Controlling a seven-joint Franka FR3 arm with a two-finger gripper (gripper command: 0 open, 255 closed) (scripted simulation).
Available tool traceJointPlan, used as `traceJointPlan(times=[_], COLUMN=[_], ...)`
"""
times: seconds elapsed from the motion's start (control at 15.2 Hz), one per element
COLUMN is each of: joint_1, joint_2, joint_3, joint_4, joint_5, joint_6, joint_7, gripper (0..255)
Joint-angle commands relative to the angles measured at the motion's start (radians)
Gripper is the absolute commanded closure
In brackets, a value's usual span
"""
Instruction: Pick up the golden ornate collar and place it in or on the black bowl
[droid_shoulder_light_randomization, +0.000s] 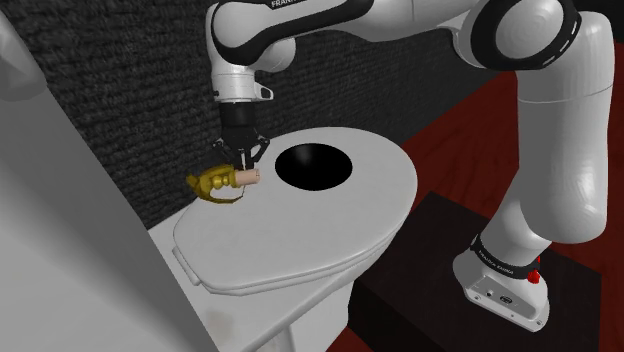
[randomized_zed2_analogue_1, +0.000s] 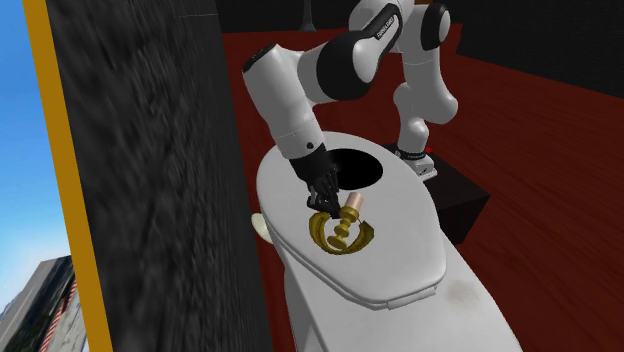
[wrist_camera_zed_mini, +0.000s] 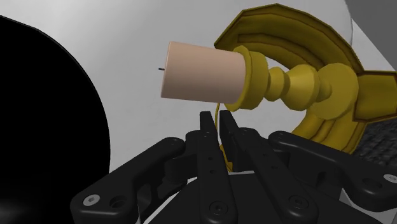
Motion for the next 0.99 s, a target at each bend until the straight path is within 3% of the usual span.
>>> traceJointPlan(times=[0.0, 0.92], joint_1=[0.0, 0.005], joint_2=[-0.006, -0.009], joint_3=[0.002, 0.008], joint_4=[0.018, 0.199], joint_5=[0.001, -0.001], joint_6=[-0.023, -0.196], joint_7=[0.008, 0.066], gripper=[255, 255])
